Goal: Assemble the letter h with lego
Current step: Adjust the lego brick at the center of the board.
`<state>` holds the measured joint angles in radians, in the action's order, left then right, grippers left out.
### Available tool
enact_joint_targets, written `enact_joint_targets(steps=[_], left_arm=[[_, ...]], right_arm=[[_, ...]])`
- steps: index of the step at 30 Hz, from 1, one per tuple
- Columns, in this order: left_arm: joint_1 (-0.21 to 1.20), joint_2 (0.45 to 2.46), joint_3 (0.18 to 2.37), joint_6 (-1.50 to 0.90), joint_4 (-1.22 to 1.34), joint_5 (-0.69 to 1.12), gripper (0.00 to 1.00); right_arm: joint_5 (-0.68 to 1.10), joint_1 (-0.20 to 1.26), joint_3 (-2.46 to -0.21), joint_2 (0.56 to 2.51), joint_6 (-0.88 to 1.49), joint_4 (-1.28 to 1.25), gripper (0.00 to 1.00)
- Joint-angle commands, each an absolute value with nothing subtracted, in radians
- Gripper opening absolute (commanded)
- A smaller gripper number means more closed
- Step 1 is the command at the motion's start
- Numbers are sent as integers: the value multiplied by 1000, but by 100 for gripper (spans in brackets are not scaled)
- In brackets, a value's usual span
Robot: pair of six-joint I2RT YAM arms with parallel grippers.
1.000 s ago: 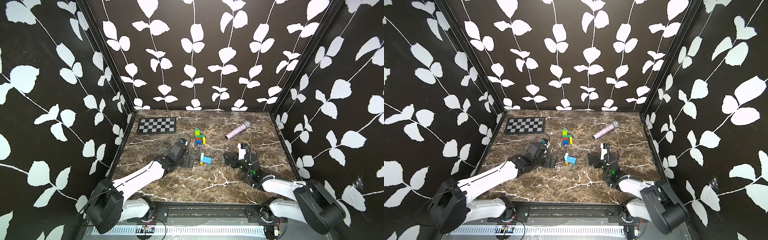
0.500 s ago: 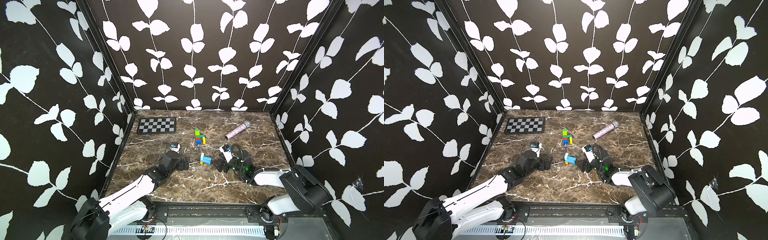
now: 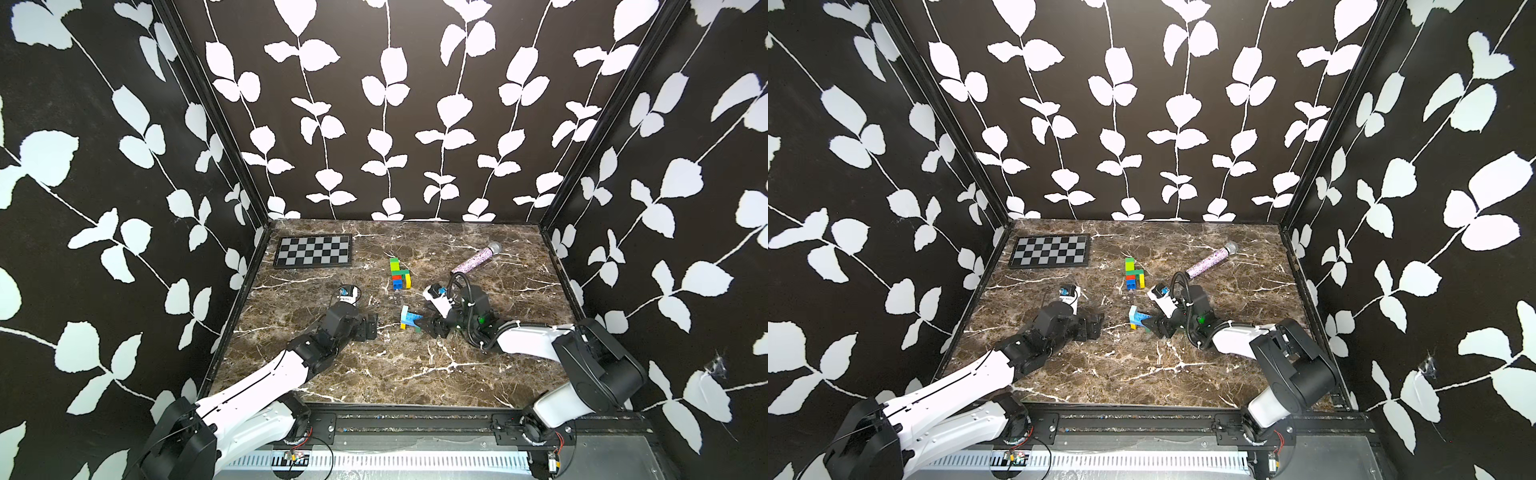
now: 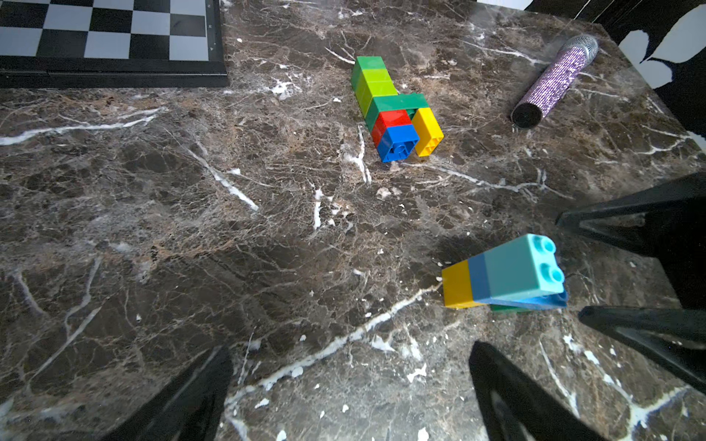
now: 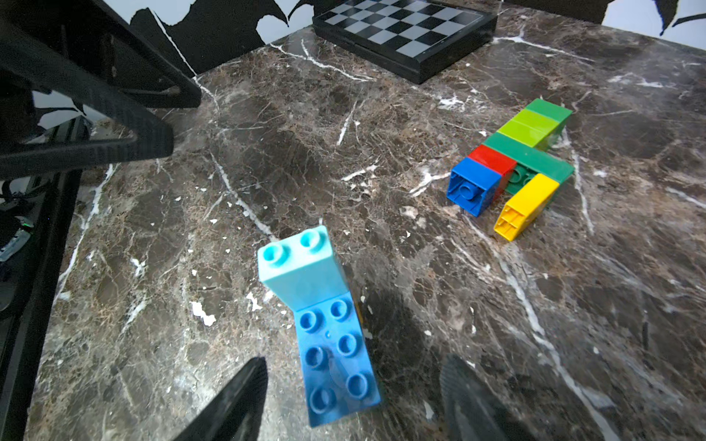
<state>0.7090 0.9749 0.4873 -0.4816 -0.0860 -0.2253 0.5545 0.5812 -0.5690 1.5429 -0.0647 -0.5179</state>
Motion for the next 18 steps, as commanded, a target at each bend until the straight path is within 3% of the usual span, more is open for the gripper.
enact_joint_targets(steps=[1,7,18], left_arm=[[707,957,494,-493,-101,-222,99],[707,977,494,-500,-92,-213,99],[707,993,496,-505,-85,-205,99]], right_arm=[[570,596,-592,1570,-122,-480,71],[554,611,-626,1592,-141,-442,67],[546,614,-664,1650,-126,-413,46]])
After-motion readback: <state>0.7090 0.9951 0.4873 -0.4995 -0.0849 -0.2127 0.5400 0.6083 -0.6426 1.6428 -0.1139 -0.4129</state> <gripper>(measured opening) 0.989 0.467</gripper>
